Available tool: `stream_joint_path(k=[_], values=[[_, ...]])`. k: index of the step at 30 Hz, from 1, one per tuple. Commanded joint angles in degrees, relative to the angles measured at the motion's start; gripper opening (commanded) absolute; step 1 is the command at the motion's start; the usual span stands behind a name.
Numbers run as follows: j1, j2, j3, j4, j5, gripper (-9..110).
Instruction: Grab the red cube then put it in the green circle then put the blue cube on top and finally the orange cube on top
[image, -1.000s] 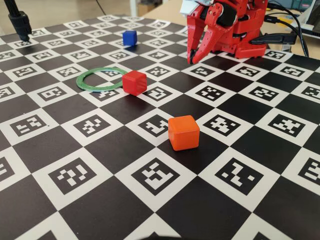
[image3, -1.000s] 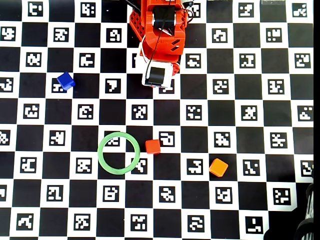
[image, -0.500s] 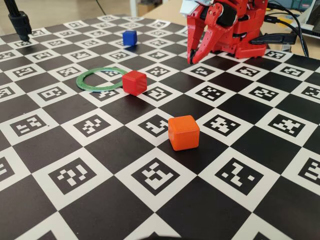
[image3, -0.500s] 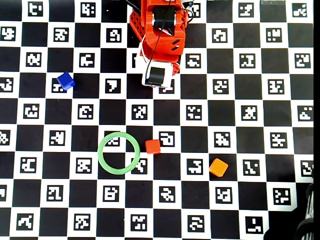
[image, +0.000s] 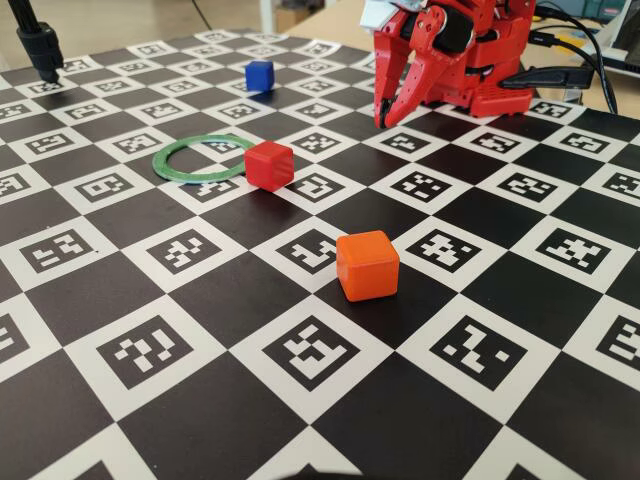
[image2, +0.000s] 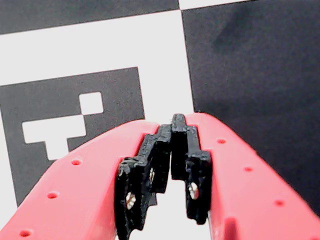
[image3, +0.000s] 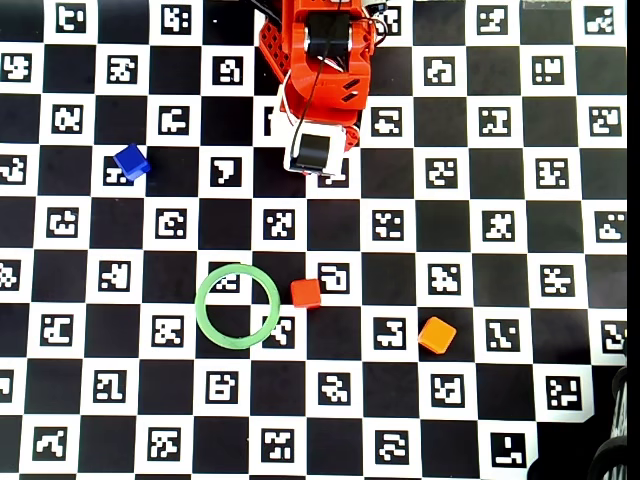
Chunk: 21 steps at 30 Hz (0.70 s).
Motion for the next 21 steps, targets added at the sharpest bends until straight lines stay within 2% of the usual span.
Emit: stream_joint_path(k=[1, 7, 10, 13, 16, 21], values=[[0.9, 2.8, 2.9, 3.2, -0.4, -5], [-0.3, 2.8, 2.9, 3.2, -0.9, -6], [-0.4, 2.5, 2.9, 1.5, -7.1, -5], [-0.3, -0.2, 2.5, -4.0, -4.0, -5], [-0.4, -1.5, 0.1, -7.6, 3.4, -5], [-0.4, -8.3, -9.8, -10.8, 5.8, -6]])
